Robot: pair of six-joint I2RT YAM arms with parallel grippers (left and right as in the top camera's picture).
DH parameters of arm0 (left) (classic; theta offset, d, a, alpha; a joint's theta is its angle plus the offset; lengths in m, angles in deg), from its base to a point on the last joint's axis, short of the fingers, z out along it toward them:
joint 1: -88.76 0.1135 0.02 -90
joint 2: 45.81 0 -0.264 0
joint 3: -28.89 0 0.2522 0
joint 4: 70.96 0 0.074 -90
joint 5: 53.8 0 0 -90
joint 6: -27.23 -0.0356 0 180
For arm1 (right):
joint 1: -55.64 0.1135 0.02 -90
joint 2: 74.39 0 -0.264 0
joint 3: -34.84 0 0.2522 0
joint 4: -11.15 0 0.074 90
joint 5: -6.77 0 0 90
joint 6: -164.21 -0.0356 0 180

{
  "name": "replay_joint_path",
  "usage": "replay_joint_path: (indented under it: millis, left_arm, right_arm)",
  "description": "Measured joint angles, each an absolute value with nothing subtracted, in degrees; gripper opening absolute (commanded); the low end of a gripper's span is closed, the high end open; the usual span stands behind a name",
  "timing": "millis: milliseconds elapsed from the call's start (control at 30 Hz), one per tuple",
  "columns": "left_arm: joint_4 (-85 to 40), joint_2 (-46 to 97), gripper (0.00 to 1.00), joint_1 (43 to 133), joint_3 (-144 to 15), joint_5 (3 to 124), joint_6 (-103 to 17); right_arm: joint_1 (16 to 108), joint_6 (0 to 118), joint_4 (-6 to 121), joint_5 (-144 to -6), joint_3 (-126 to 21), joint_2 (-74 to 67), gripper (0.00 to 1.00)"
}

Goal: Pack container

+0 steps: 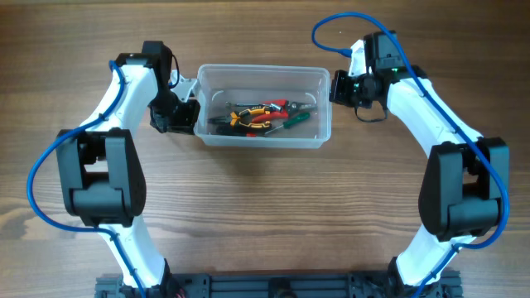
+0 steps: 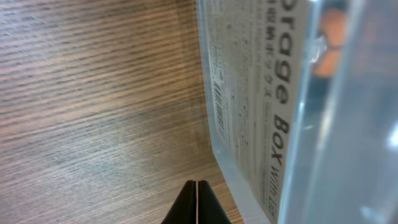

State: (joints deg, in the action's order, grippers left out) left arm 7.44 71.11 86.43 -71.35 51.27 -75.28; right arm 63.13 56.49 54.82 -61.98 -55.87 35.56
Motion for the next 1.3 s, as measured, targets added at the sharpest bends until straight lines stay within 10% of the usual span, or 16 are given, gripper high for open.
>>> replay_joint_path:
  millis: [167, 600, 633, 667, 767, 833, 1300]
  left_arm:
    - [9.98, 70.68, 0.5, 85.27, -71.52, 50.48, -75.06]
    - [11.11, 62.33, 0.55, 108.84, -73.05, 48.6, -71.94]
    - [10.37, 59.57, 0.64, 109.14, -73.73, 48.49, -72.07]
    - [8.36, 53.0, 1.0, 109.29, -75.37, 48.42, -72.09]
    - [2.65, 33.96, 1.0, 108.84, -78.17, 48.51, -72.42]
    - [1.17, 24.52, 1.0, 108.7, -78.84, 48.51, -72.63]
    - [5.78, 22.02, 1.0, 108.64, -78.52, 48.47, -74.47]
  right_arm:
    - [62.65, 56.49, 49.4, -64.56, -55.87, 35.56, 0.08]
    - [48.97, 68.21, 53.71, -76.97, -59.69, 16.7, 0.18]
    - [48.84, 69.28, 54.21, -78.37, -61.22, 12.7, 0.24]
    - [48.84, 70.57, 53.75, -80.12, -64.52, 4.85, 0.33]
    - [48.84, 71.99, 53.21, -81.63, -67.23, -9.64, 0.6]
    - [48.81, 72.36, 56.92, -82.13, -67.58, -18.12, 1.0]
    - [48.84, 72.62, 85.27, -82.24, -67.23, -26.36, 1.0]
